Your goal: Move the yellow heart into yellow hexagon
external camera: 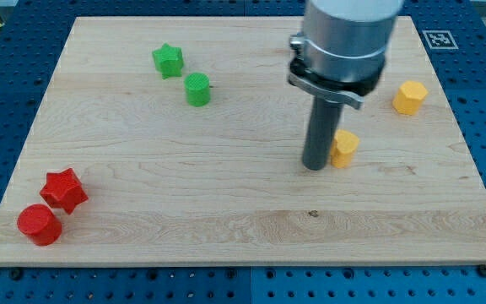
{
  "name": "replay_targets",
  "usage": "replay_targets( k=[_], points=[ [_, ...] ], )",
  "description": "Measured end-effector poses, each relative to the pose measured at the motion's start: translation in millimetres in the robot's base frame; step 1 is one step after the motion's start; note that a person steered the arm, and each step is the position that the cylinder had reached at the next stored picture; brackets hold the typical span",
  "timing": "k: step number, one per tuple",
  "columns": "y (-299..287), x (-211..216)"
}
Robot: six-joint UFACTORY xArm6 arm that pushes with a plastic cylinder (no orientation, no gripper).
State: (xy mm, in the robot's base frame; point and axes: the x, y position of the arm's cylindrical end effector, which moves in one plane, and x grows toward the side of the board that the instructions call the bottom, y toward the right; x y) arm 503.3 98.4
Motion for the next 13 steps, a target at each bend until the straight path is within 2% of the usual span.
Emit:
replay_targets(
  k=[3,5,6,9,10,11,12,13],
  points=[
    [49.8,-38.2],
    [63.3,-0.1],
    [82.0,-8.4],
    [81.2,-47.6],
    [112.0,-48.7],
    [114.1,-45.2],
    [114.1,-6.6],
    [115.3,0.9]
  ],
)
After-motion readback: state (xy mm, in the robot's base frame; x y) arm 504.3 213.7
